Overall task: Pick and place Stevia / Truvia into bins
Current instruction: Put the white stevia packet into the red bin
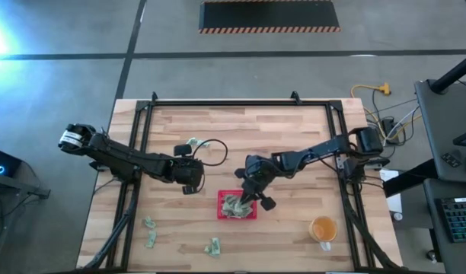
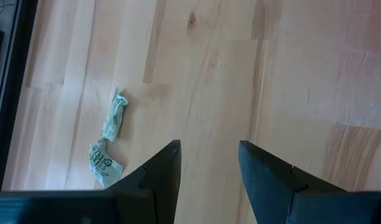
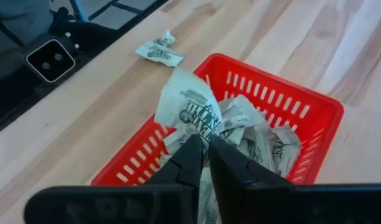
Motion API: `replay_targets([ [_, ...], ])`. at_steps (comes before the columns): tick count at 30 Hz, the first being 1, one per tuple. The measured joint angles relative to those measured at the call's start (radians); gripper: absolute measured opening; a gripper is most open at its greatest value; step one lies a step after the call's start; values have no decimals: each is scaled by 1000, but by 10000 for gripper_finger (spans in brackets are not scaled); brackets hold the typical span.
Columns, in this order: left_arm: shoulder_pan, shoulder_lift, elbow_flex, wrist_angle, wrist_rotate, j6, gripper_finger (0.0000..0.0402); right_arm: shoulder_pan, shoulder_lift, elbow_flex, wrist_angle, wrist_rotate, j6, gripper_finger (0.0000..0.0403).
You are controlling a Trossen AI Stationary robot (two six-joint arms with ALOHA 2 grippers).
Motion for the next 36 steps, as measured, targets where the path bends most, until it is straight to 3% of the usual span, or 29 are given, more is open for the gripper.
replay_targets([
  [11,0,0,-2,-13,-19,-5,144,-3,-6,5,-29,0,-6,129],
  [14,-1,0,-2,-87,-138,-46,143,-17,-37,9,-99,4,-20,142],
  [17,8,0,-2,-174,-293,-99,143,-27,-75,29,-196,84,-8,146],
  [20,50,0,-3,-197,-316,-97,143,-27,-104,41,-264,165,2,143],
  [23,132,-1,-3,-176,-269,-22,143,-27,-118,39,-278,178,3,138],
  [31,446,-6,-32,28,94,299,143,-27,-123,30,-323,180,3,125],
  [36,629,-5,-35,55,226,391,143,-27,-123,29,-349,180,12,120],
])
